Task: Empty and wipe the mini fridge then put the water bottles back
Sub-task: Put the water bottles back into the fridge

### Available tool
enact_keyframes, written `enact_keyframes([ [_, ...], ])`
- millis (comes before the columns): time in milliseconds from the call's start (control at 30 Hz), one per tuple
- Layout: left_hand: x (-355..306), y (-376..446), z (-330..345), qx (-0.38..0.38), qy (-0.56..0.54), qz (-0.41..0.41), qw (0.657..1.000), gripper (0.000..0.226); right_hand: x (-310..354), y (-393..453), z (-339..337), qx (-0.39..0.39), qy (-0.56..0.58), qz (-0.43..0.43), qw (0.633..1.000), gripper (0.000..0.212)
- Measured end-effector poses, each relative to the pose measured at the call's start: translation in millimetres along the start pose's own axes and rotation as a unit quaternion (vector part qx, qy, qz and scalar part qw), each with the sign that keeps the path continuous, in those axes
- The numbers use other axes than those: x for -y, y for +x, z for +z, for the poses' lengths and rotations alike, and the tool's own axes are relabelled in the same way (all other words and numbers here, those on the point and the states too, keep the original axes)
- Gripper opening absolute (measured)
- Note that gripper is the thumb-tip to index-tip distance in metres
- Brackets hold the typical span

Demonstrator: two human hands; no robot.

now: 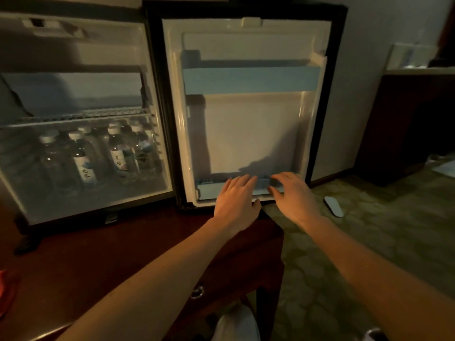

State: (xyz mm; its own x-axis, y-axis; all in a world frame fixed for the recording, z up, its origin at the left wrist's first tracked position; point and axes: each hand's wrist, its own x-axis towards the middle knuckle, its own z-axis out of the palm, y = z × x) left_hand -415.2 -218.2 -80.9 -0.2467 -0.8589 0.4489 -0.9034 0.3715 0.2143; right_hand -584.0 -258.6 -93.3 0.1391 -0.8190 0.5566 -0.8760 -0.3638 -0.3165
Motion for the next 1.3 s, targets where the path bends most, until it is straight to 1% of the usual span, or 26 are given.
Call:
enact_keyframes([
  [67,-3,2,4,0.005,0.014,0.004,1.0,0.059,-3,-1,-2,0.008,-0.024,-0.028,0.999,0.04],
  [167,-6,1,5,-0.01,0.018,0.004,1.0,0.055,-3,-3,-6,0.005,-0.035,-0.05,0.998,0.036],
  [267,-9,-7,-2,-0.022,0.011,-0.001,1.0,0.053,1,-12,-13,-0.016,-0.027,-0.062,0.998,0.03],
  [333,-9,-15,-7,-0.021,-0.001,-0.008,1.0,0.052,3,-25,-22,-0.084,-0.016,-0.09,0.992,0.024],
  [400,-8,-23,-14,-0.014,-0.011,-0.011,1.0,0.049,6,-41,-35,-0.188,-0.009,-0.107,0.976,0.017],
  [467,-7,-34,-22,-0.004,-0.013,-0.013,1.0,0.046,6,-58,-53,-0.252,0.011,-0.08,0.964,0.012],
  [533,-7,-48,-30,-0.004,-0.019,-0.02,1.0,0.041,2,-74,-71,-0.276,0.036,-0.034,0.96,0.013],
  [600,-7,-68,-38,-0.019,-0.028,-0.027,0.999,0.038,-1,-89,-89,-0.28,0.053,0.014,0.958,0.021],
  [700,-10,-102,-54,-0.038,-0.032,-0.029,0.998,0.036,-3,-104,-101,-0.252,0.077,0.084,0.961,0.033],
  [767,-9,-124,-67,-0.041,-0.027,-0.037,0.998,0.036,3,-112,-98,-0.22,0.088,0.09,0.967,0.033],
  [867,0,-153,-90,-0.035,-0.005,-0.047,0.998,0.035,33,-127,-91,-0.2,0.165,0.072,0.963,0.024],
  [967,21,-181,-117,-0.021,0.02,-0.081,0.996,0.03,67,-146,-88,-0.219,0.207,0.055,0.952,0.021],
  [1133,56,-227,-156,-0.02,0.049,-0.162,0.985,0.024,119,-185,-72,-0.236,0.29,-0.012,0.927,0.03],
  [1233,71,-252,-172,-0.031,0.061,-0.19,0.979,0.024,150,-202,-56,-0.23,0.299,-0.072,0.923,0.036],
  [1300,78,-267,-182,-0.038,0.07,-0.205,0.975,0.024,173,-206,-48,-0.22,0.302,-0.116,0.92,0.035],
])
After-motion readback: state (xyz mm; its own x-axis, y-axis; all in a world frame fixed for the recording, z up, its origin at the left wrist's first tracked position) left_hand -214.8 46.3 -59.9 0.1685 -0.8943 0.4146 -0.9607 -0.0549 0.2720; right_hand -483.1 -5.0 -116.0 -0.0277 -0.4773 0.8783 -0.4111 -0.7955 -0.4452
